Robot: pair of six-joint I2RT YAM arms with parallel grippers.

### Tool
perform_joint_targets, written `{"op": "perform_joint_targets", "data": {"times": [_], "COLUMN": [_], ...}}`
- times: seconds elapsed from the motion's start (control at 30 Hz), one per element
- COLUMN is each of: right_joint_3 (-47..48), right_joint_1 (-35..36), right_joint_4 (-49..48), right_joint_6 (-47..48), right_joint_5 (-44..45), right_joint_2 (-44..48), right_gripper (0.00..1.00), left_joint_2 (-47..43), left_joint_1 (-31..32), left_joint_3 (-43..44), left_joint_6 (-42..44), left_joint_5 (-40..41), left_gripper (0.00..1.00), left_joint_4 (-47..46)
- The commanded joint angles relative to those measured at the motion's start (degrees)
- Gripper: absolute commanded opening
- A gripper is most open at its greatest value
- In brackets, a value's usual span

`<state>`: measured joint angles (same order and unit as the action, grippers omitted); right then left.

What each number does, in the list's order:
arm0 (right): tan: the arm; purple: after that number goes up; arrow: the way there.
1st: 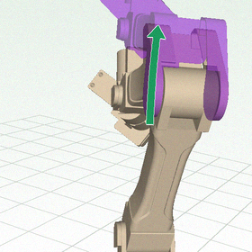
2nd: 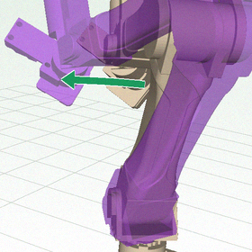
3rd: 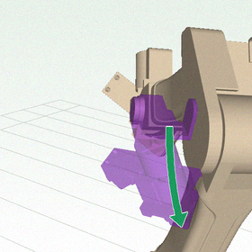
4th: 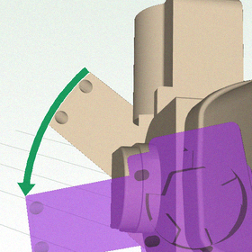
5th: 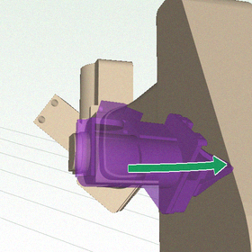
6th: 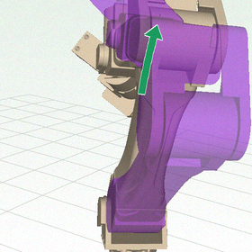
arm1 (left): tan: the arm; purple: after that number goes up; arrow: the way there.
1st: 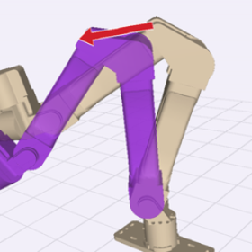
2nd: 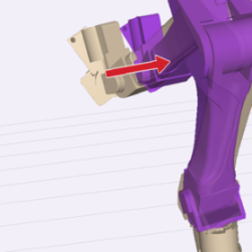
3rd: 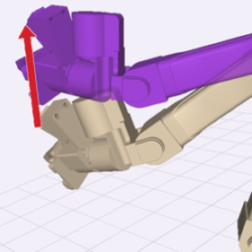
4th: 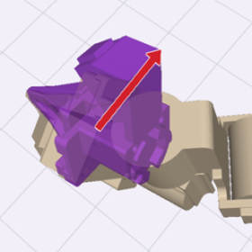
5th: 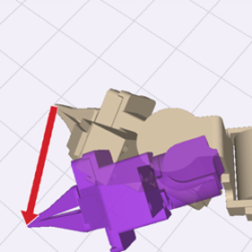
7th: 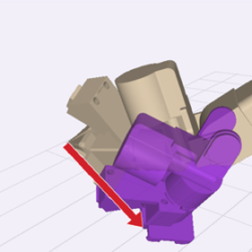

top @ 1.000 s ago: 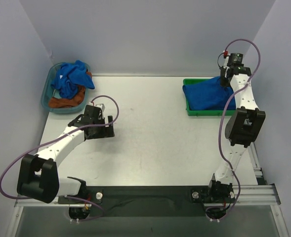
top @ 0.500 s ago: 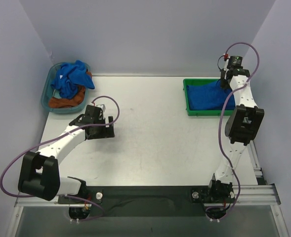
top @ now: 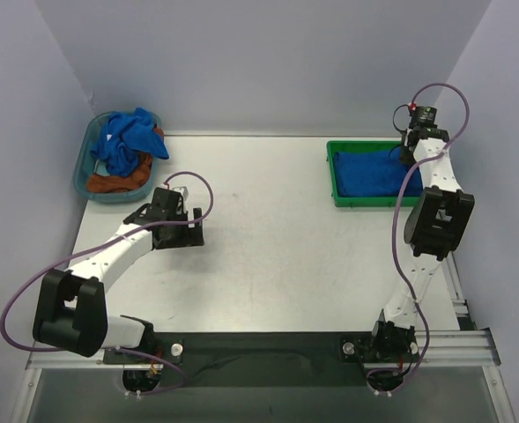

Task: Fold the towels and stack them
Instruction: Neatly place the folded towel into the bin

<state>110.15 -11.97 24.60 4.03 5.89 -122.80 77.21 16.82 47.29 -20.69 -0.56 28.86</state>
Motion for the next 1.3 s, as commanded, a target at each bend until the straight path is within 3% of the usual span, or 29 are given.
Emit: {"op": "perform_joint_targets", "data": {"times": [0.0,0.17,0.27,0.3,0.4,0.5,0.6,0.73,0.9,1.0,1.27], "right_joint_3": [-0.29,-0.11,-0.11,-0.11,-0.11,-0.72,-3.53,-7.05,-8.46,-8.81,-8.20], "right_joint_1": [-0.16,-0.16,-0.16,-0.08,0.10,0.45,1.24,3.17,5.02,5.99,10.38], "right_joint_4": [-0.87,-2.19,-3.15,-3.42,-4.65,-5.35,-7.54,-11.32,-14.84,-18.44,-24.16], "right_joint_6": [-1.40,-0.78,-0.43,-0.43,-1.13,-3.23,-4.03,-6.58,-13.60,-19.49,-25.56], "right_joint_5": [3.34,3.95,5.35,6.84,12.71,15.99,13.11,1.52,-15.54,-21.42,-28.30], "right_joint_2": [0.64,-0.24,-0.77,-1.03,-1.12,0.27,2.73,4.94,3.19,0.91,-4.37], "right_gripper": [0.00,0.10,0.26,0.39,0.61,0.65,0.65,0.57,0.22,0.14,0.08], "left_joint_2": [0.40,0.66,0.75,0.75,0.84,0.93,1.01,0.84,0.58,0.57,0.49], "left_joint_1": [-0.29,-0.29,-0.30,-0.30,-0.30,-0.30,-0.30,-0.29,-0.21,-0.30,-0.30], "left_joint_3": [0.88,0.96,0.96,0.96,0.96,1.05,1.05,1.14,0.96,0.96,1.05], "left_joint_6": [0.65,0.74,0.74,0.74,0.74,0.74,0.74,0.74,0.82,0.82,0.91], "left_joint_5": [-0.67,-0.67,-0.76,-0.76,-0.85,-0.76,-0.85,-1.02,-1.03,-0.85,-0.94], "left_gripper": [0.98,0.97,0.97,0.98,0.98,0.97,0.97,0.97,0.97,0.97,0.97], "left_joint_4": [-2.23,-2.23,-2.23,-2.23,-2.14,-2.23,-2.23,-2.23,-2.32,-2.14,-2.23]}}
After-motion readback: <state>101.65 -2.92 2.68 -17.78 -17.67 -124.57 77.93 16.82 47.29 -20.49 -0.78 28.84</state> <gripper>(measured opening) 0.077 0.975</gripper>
